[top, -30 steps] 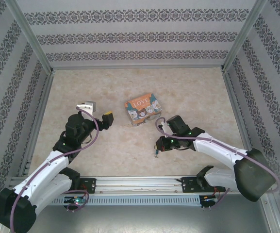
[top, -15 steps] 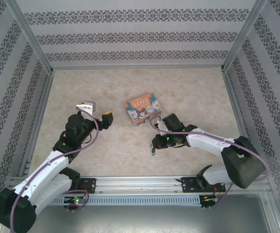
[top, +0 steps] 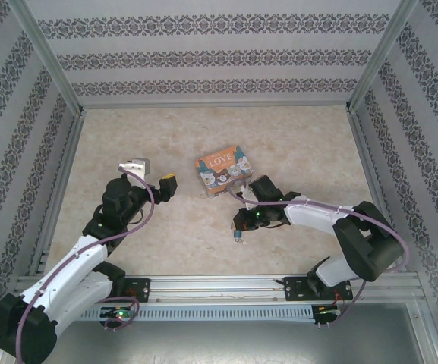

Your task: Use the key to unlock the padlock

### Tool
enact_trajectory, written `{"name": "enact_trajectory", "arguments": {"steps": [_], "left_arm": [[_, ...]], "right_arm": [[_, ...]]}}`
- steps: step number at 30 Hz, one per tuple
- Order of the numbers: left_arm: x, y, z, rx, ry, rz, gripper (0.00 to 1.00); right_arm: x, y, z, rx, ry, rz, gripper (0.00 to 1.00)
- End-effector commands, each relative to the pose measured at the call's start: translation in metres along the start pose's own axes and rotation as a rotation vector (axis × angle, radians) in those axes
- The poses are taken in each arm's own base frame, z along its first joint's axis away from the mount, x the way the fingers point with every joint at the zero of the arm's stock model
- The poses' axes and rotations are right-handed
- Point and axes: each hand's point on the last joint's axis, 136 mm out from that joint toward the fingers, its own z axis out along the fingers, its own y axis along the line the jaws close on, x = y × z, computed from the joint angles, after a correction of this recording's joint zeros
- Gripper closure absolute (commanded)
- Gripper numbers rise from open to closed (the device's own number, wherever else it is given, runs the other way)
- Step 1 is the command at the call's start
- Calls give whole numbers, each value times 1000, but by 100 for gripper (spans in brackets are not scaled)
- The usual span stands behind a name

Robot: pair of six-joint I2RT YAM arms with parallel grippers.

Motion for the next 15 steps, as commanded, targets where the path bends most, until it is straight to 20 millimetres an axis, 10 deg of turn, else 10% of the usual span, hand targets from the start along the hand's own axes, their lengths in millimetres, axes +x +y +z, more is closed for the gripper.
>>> {"name": "enact_trajectory", "arguments": {"steps": [1,15], "left_arm": [[-11,3,-1,-15,-33,18,1],[-8,4,0,-16,-28,12,1]], "right_arm": [[-5,7,3,-13,-2,-43,97],[-1,-2,7,21,2,-38,85]]}}
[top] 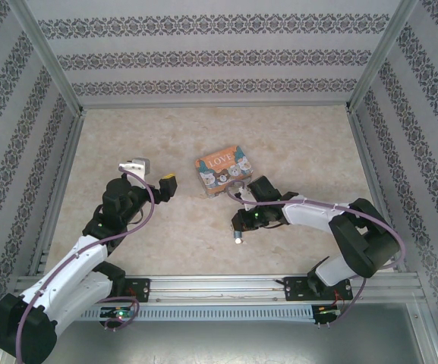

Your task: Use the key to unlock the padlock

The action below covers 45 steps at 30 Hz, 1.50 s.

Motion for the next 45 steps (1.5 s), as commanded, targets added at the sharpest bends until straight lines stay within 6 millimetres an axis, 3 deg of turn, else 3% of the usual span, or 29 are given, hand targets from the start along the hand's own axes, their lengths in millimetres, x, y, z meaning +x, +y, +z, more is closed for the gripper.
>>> {"name": "enact_trajectory", "arguments": {"steps": [1,21,31,40,45], "left_arm": [[-9,4,0,-17,-28,12,1],[-7,9,0,-44,-23,8,1],[-7,14,-1,-74,-18,-10,1],[-6,18,-3,-98,16,11,1],[-8,22,-5,-116,13,10,1]], "right_arm": [[-1,0,1,17,-8,-25,84],[-6,3,-23,51,-93,-62,74],[-15,-1,-45,104,-189,-105,55],[-22,-6,-60,104,-267,-106,46],[-29,-7,-74,92,-358,-109,34]]}}
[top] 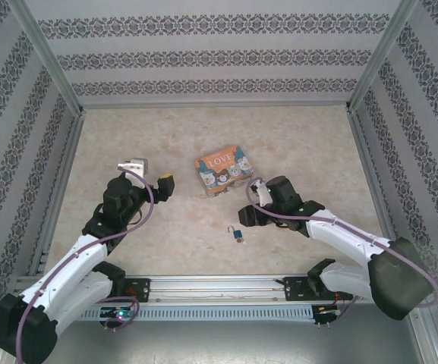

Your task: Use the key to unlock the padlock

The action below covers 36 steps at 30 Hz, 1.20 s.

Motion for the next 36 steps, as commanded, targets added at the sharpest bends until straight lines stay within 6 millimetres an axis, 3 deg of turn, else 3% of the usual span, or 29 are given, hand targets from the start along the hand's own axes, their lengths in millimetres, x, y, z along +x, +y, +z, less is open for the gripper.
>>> {"name": "enact_trajectory", "arguments": {"steps": [1,7,12,25,36], "left_arm": [[-14,8,-4,-40,-22,8,1],[-15,11,-5,-54,-24,4,1],[-13,23,-6,-117,-9,-2,1],[-15,50,-10,-225,-3,-41,1],[-29,72,-16,-333,-49,-19,1]], "right_arm": [[-13,-4,-9,6,-89,-12,31],[-27,-10,-25,-7,-199,9,19],[-42,-14,-39,-4,-300,12,2],[-74,-43,-72,111,-460,0,2],[-96,-93,-107,371,-582,-47,2]]}}
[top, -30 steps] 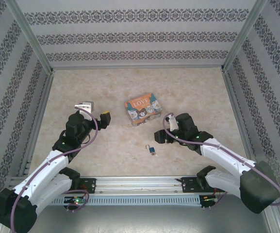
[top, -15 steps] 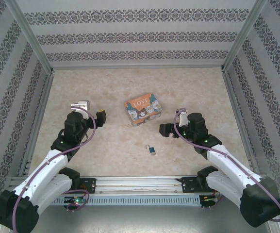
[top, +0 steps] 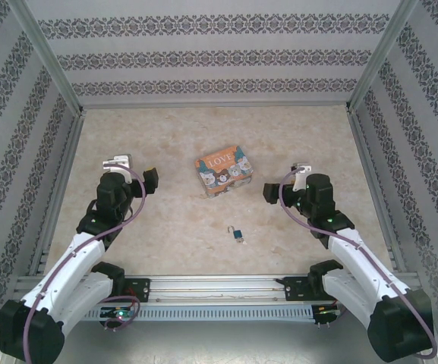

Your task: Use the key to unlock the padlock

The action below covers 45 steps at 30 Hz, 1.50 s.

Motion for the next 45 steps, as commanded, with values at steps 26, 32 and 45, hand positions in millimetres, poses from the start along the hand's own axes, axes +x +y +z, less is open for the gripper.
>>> {"name": "enact_trajectory", "arguments": {"steps": [26,32,45], "left_arm": [[19,77,47,-246,-21,-44,1],[31,83,58,-246,-2,-34,1],[38,83,75,-187,-48,-7,1]], "right_arm": [[-36,-100,26,279,-293,-158,2],[-45,-105,37,264,-345,-177,1],[-33,-122,61,253,-319,-135,2]]}}
